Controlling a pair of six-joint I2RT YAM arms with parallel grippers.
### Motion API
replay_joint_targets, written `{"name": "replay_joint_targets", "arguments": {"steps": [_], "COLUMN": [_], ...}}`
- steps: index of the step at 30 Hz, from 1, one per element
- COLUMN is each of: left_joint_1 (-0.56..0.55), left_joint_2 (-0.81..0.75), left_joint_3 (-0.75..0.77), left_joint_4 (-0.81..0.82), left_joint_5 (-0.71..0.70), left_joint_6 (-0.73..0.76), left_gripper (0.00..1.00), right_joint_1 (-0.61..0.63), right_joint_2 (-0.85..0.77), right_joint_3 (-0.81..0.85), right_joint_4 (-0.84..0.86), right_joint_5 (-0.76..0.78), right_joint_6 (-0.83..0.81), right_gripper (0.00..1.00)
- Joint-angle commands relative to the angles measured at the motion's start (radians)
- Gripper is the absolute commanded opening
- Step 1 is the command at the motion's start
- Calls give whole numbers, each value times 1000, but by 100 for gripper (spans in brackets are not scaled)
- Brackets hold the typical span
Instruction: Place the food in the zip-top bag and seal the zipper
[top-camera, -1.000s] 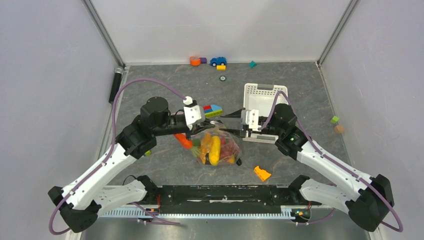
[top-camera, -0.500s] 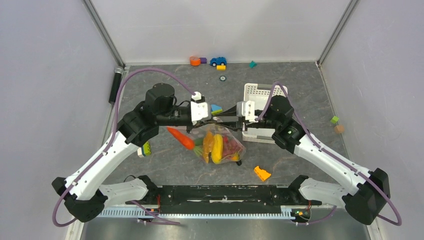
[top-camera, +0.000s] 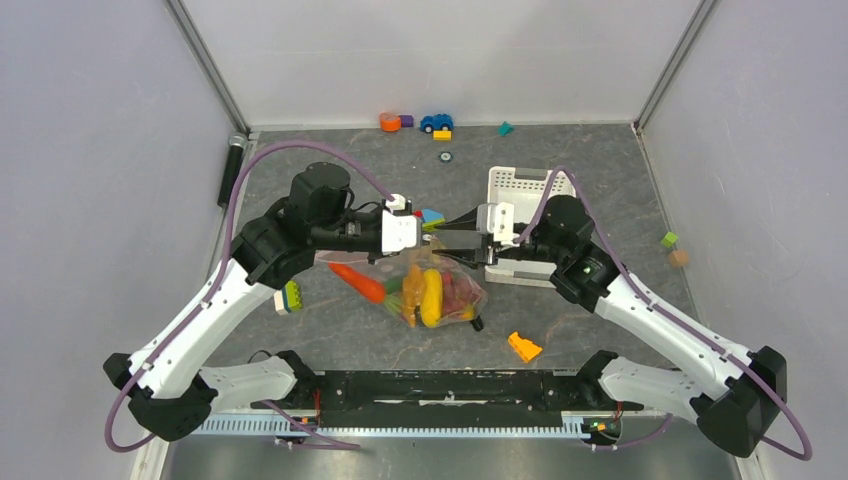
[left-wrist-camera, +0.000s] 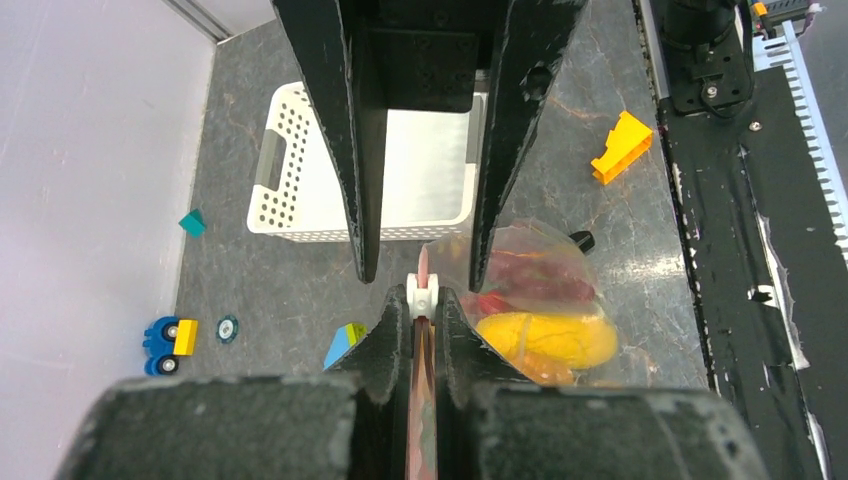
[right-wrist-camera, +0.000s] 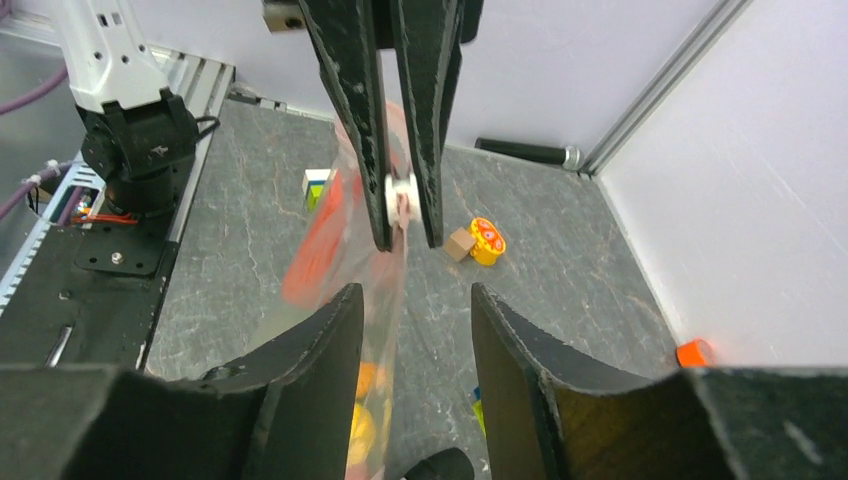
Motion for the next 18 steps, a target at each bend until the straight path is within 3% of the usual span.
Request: {"name": "replay_joint_targets", "arguments": {"steps": [1, 6, 10, 15, 18], "left_joint_1": [-1, -1, -1, -1, -1], "left_joint_2": [-2, -2, -4, -1, 5], "left_joint_3": [49, 42, 38, 41, 47], "left_joint_4": [15, -5, -5, -4, -4], "left_joint_5": [0, 6, 11, 24, 21], "left_joint_6": [62, 88, 89, 86, 80], "left_gripper": [2, 2, 2, 2, 2], "right_joint_1": [15, 27, 33, 38, 43], "right_joint_2": [-26, -3, 0, 16, 15], "right_joint_3": [-7, 4, 11, 20, 22], "right_joint_4": [87, 120, 102, 71, 58], "right_joint_5": [-18, 17, 60, 76, 71], "right_joint_6": [57, 97, 83, 59, 41], "right_gripper": [49, 46, 21, 0, 0]}}
